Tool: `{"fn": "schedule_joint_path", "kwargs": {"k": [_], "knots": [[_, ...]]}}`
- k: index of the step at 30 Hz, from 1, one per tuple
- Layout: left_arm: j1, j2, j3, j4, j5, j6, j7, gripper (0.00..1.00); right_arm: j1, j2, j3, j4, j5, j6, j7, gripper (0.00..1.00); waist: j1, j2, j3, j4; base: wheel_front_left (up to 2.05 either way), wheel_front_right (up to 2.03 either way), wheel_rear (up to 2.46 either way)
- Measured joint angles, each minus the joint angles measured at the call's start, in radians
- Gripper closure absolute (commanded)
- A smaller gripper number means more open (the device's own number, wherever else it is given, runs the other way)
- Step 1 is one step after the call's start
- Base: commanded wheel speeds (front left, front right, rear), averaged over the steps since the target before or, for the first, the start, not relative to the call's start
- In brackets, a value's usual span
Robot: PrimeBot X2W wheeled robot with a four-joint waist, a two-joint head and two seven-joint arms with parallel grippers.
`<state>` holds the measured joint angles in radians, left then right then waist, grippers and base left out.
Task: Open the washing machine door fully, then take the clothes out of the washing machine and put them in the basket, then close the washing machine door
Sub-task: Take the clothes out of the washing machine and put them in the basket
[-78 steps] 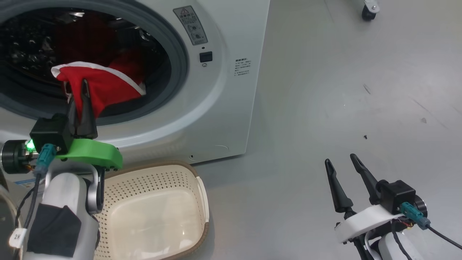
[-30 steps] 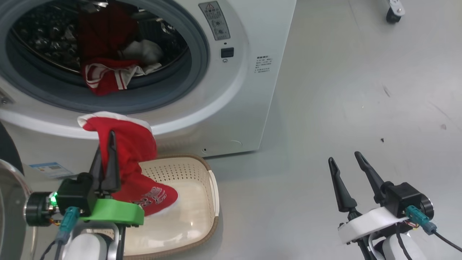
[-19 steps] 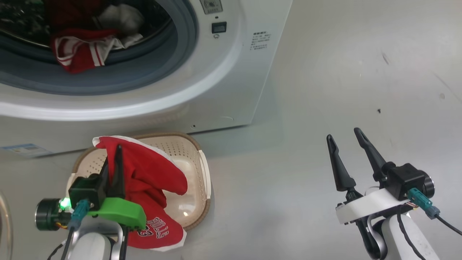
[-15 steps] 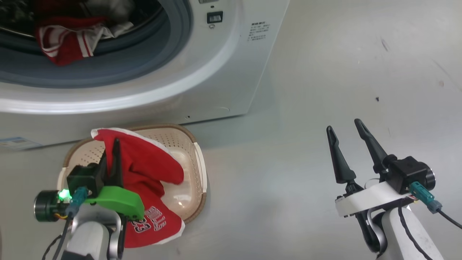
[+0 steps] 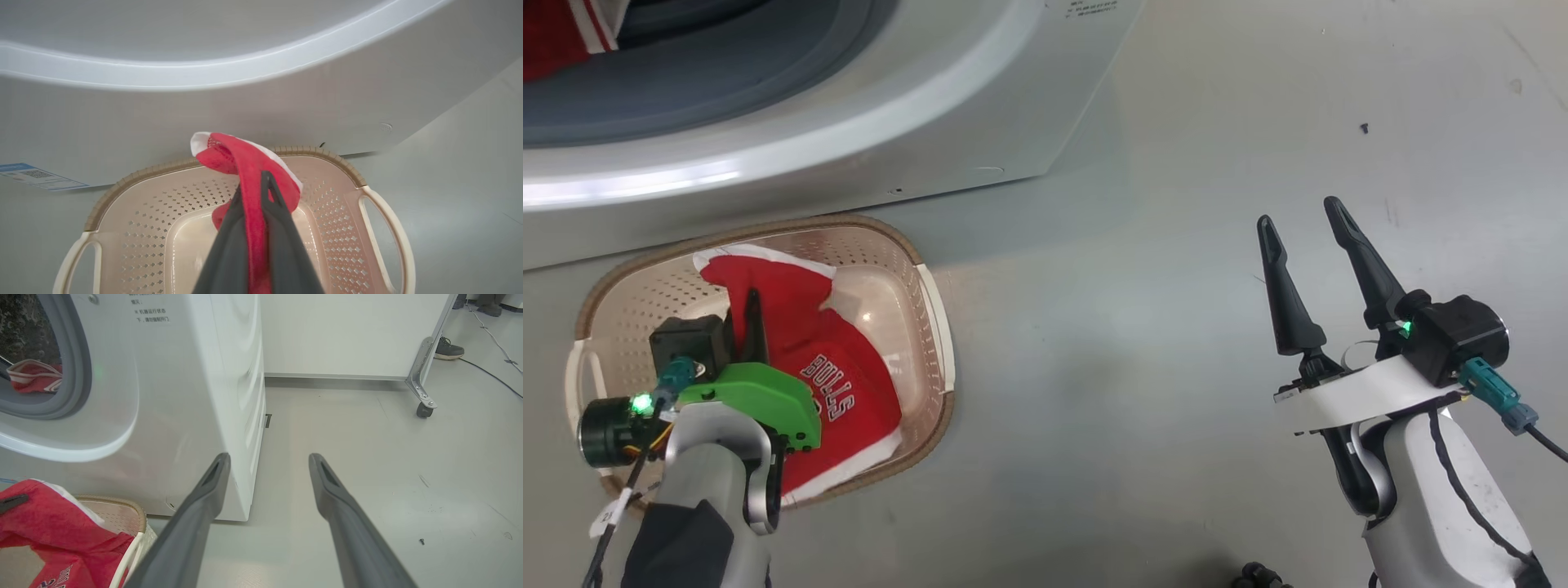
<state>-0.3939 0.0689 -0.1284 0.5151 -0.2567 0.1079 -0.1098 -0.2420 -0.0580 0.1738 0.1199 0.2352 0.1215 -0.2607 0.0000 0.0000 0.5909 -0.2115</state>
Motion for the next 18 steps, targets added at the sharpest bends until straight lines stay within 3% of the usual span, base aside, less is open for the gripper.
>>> {"fn": "schedule_joint_path", "kwargs": {"k": [15, 16, 17, 18], "knots": [[-0.097, -0.007, 0.021, 0.225, -0.032, -0.022, -0.005, 1.00, -0.028, 0.009, 0.010, 0.016, 0.018, 0.000, 0.000, 0.00, 0.0000, 0.0000, 0.042, -0.026, 0.00, 0.00, 0.00], [-0.100, -0.007, 0.023, 0.234, -0.034, -0.025, -0.011, 0.58, -0.030, 0.009, 0.010, 0.019, 0.018, 0.000, 0.000, 0.00, 0.0000, 0.0000, 0.037, -0.025, 0.00, 0.00, 0.00], [-0.103, -0.008, 0.022, 0.244, -0.034, -0.026, -0.015, 0.58, -0.030, 0.009, 0.010, 0.021, 0.018, 0.000, 0.000, 0.00, 0.0000, 0.0000, 0.033, -0.025, 0.00, 0.00, 0.00], [-0.104, -0.010, 0.023, 0.253, -0.036, -0.026, -0.020, 0.00, -0.030, 0.009, 0.010, 0.022, 0.018, 0.000, 0.000, 0.00, 0.0000, 0.0000, 0.028, -0.023, 0.00, 0.00, 0.00]]}}
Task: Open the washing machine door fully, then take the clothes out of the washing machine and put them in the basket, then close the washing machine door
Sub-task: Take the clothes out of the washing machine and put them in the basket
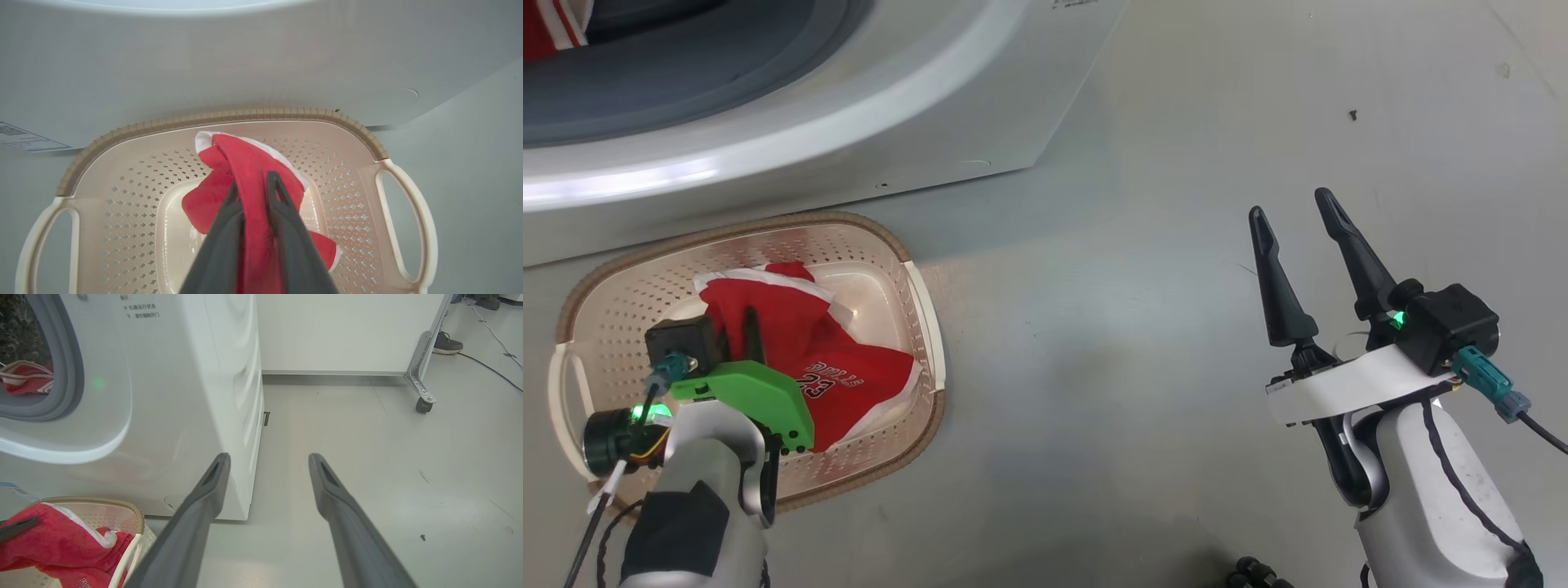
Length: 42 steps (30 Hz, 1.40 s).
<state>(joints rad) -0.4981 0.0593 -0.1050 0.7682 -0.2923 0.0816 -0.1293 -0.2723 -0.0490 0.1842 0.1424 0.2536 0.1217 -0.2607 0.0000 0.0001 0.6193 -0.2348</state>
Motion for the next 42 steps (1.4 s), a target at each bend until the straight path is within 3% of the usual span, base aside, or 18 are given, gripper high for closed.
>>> {"fn": "schedule_joint_path", "kwargs": {"k": [18, 26, 32, 42], "knots": [[0.001, -0.015, -0.019, 0.054, -0.005, -0.017, -0.118, 0.00, 0.020, 0.000, 0.023, 0.045, 0.000, 0.000, 0.000, 0.00, 0.0000, 0.0000, -0.129, 0.057, 0.00, 0.00, 0.00], [0.009, -0.021, -0.030, -0.044, 0.002, -0.026, -0.123, 0.00, 0.063, 0.000, 0.032, 0.073, -0.002, 0.000, 0.000, 0.00, 0.0000, 0.0000, -0.215, 0.095, 0.00, 0.00, 0.00], [0.039, -0.024, -0.029, -0.190, 0.012, -0.025, -0.123, 0.00, 0.101, 0.000, 0.037, 0.094, -0.004, 0.000, 0.000, 0.00, 0.0000, 0.0000, -0.285, 0.122, 0.00, 0.00, 0.00], [0.163, -0.025, -0.052, -0.349, 0.040, -0.025, -0.123, 0.00, 0.157, 0.000, 0.027, 0.111, -0.010, 0.000, 0.000, 0.00, 0.0000, 0.0000, -0.402, 0.157, 0.00, 0.00, 0.00]]}}
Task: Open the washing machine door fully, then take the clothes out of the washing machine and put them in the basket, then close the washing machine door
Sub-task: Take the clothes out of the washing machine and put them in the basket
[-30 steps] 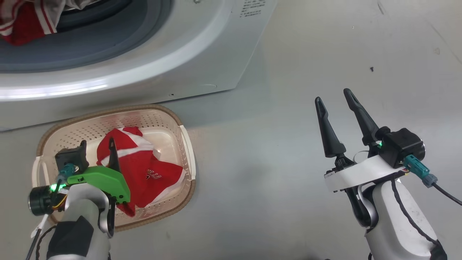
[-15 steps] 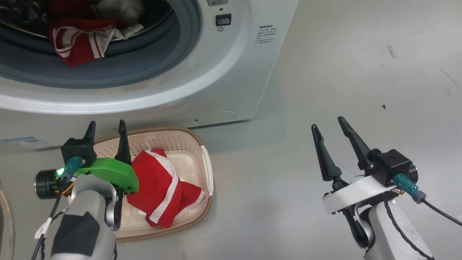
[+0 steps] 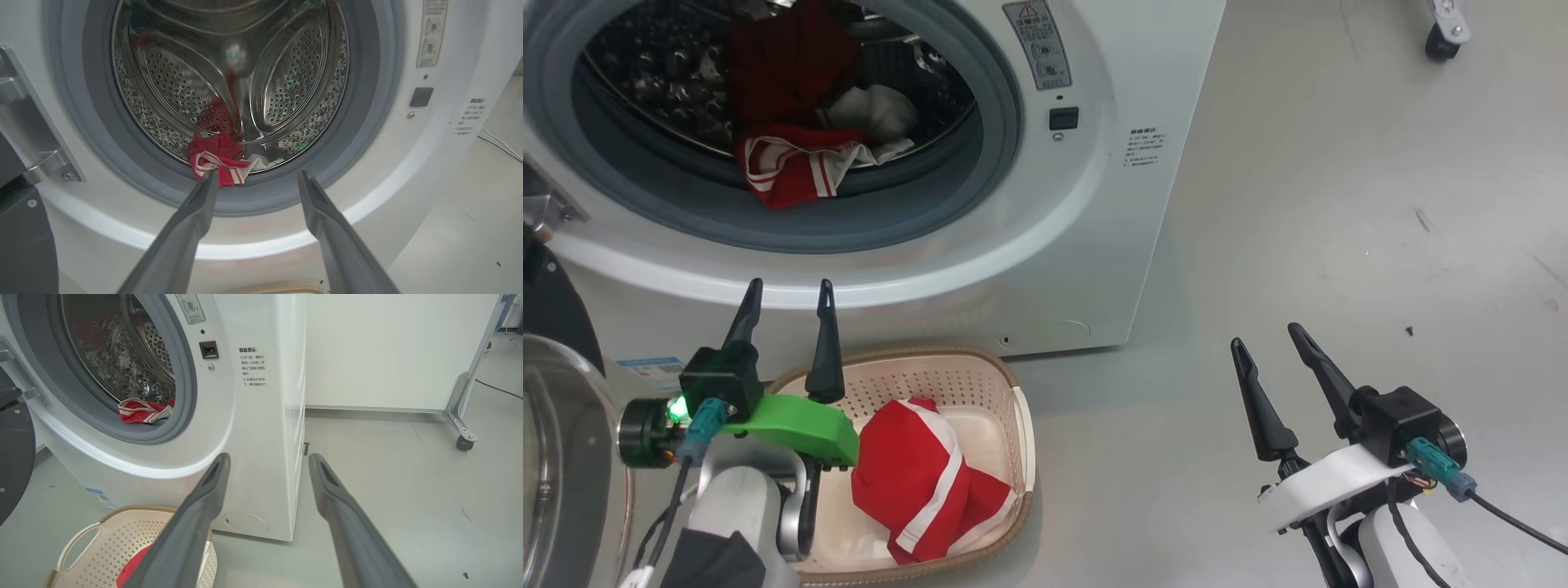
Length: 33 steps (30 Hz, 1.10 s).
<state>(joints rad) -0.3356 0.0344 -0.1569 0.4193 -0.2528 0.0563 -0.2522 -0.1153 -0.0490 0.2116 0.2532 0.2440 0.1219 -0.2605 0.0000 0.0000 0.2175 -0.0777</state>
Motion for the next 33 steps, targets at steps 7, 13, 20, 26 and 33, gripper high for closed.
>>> {"fn": "schedule_joint_path", "kwargs": {"k": [7, 13, 20, 26, 33], "knots": [[0.095, 0.000, -0.020, -0.076, 0.028, 0.000, 0.000, 0.00, 0.042, 0.000, -0.001, 0.007, 0.000, 0.000, 0.000, 0.00, 0.0000, 0.0000, -0.074, 0.012, 0.00, 0.00, 0.00], [0.195, 0.001, -0.036, -0.110, 0.030, 0.001, 0.000, 0.00, 0.081, 0.001, -0.003, 0.014, 0.000, 0.000, 0.000, 0.00, 0.0000, 0.0000, -0.130, 0.018, 0.00, 0.00, 0.00], [0.303, 0.003, -0.056, -0.137, 0.028, 0.002, 0.000, 0.00, 0.118, 0.002, -0.010, 0.015, 0.000, -0.001, 0.000, 0.00, 0.0000, 0.0000, -0.187, 0.025, 0.00, 0.00, 0.00], [0.368, 0.004, -0.068, -0.177, 0.027, 0.009, 0.000, 0.00, 0.150, 0.003, -0.012, 0.015, -0.002, -0.002, 0.000, 0.00, 0.0000, 0.0000, -0.224, 0.031, 0.00, 0.00, 0.00], [0.424, 0.007, -0.071, -0.224, 0.027, 0.019, 0.000, 0.00, 0.170, 0.004, -0.017, 0.012, -0.002, -0.011, 0.000, 0.00, 0.0000, 0.0000, -0.244, 0.040, 0.00, 0.00, 0.00]]}}
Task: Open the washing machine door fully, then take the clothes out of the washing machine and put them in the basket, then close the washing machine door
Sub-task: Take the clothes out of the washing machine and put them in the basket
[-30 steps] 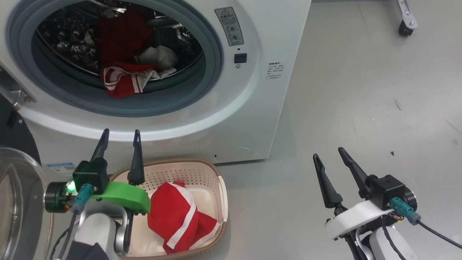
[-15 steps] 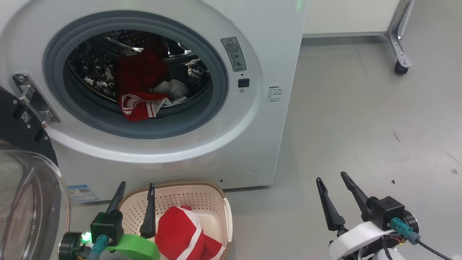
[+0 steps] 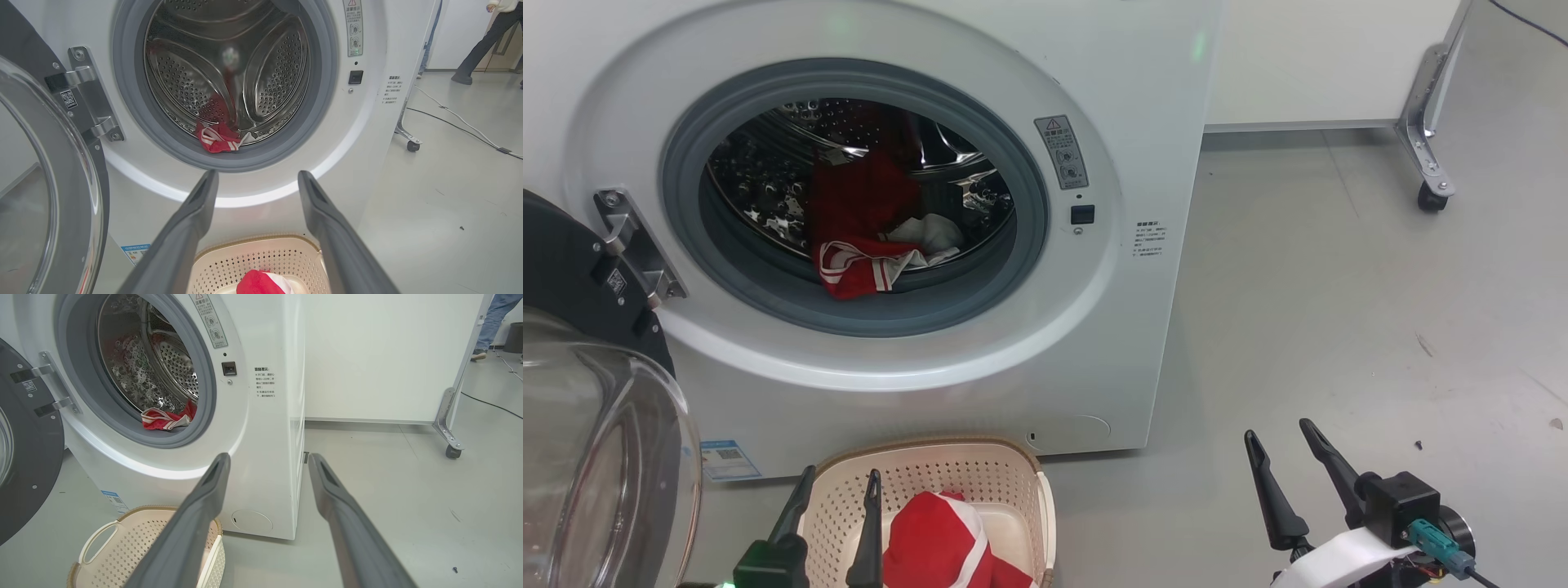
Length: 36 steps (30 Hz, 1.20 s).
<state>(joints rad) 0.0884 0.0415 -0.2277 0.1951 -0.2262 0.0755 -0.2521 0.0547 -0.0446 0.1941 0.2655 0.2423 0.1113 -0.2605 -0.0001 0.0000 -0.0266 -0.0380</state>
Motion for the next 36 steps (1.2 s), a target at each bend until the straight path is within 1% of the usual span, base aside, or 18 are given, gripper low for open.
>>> {"fn": "schedule_joint_path", "kwargs": {"k": [17, 36], "knots": [[0.062, 0.002, -0.001, -0.084, 0.001, 0.017, 0.015, 0.00, 0.014, 0.000, 0.005, -0.013, -0.005, 0.000, 0.000, 0.00, 0.0001, 0.0000, 0.001, 0.000, 0.00, 0.00, 0.00], [0.077, 0.005, -0.018, -0.151, 0.017, 0.021, 0.050, 0.00, 0.016, 0.001, 0.005, -0.033, -0.006, -0.001, 0.000, 0.00, 0.0001, 0.0000, 0.019, -0.004, 0.00, 0.00, 0.00]]}}
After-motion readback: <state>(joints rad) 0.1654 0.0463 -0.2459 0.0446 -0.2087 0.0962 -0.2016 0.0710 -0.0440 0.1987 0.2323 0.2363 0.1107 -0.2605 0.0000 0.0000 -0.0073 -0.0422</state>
